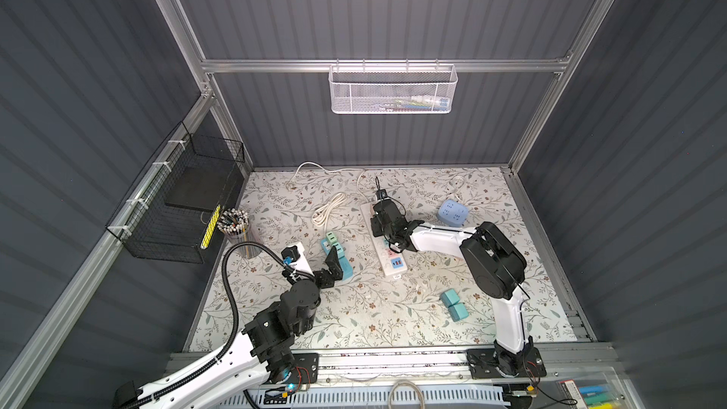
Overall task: Insert the plug
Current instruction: 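Press the mint charger down into the socket with the right gripper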
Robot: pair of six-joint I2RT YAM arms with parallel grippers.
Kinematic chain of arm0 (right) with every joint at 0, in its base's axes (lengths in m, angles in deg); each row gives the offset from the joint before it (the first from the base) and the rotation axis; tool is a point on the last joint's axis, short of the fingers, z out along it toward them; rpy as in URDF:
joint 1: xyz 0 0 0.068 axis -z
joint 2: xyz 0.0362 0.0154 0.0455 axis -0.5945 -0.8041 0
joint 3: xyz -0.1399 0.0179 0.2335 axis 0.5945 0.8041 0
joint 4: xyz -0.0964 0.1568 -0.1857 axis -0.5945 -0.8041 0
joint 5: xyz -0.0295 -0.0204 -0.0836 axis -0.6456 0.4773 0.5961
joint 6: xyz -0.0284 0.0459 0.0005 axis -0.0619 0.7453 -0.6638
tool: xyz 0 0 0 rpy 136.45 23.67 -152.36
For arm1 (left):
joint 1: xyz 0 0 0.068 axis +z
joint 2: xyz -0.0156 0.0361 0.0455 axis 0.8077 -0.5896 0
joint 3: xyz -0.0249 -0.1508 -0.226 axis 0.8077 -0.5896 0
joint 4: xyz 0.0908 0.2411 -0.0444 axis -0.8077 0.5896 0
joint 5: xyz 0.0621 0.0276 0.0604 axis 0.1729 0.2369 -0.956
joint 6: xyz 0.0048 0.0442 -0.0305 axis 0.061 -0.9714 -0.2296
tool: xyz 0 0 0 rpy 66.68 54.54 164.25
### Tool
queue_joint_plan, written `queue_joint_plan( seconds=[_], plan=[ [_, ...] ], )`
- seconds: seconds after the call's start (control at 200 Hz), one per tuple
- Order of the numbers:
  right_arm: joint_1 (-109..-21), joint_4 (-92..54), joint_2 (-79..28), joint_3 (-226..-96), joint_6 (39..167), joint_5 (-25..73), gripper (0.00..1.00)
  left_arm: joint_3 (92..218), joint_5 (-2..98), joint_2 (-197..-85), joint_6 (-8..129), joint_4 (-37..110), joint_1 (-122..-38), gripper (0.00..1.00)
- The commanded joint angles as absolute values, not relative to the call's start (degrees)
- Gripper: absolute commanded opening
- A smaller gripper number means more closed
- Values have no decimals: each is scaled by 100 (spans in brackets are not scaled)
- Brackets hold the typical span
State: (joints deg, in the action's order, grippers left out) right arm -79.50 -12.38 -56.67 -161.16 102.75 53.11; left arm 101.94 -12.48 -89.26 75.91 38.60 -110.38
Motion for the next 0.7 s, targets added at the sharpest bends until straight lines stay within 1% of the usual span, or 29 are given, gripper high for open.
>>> queue_joint_plan(
  seconds=[0.0, 0.36, 0.5, 0.655, 0.695],
  plan=[
    [-7990, -1782, -5930, -15985, 10383, 5370, 24, 10104, -1234, -8918, 7539, 3612, -11020, 100],
    [-7998, -2760, -6332, -16461, 10299, 4957, 25, 10060, -1225, -8913, 7502, 3590, -11020, 100],
    [-7982, -3018, -6374, -16630, 10327, 4970, 25, 10033, -1225, -8893, 7520, 3617, -11021, 100],
    [-7992, -3108, -6173, -16660, 10385, 4657, 30, 10069, -1216, -8847, 7497, 3692, -11021, 100],
    [-7989, -3175, -6092, -16729, 10379, 4557, 33, 10077, -1211, -8831, 7494, 3698, -11016, 100]
  ],
)
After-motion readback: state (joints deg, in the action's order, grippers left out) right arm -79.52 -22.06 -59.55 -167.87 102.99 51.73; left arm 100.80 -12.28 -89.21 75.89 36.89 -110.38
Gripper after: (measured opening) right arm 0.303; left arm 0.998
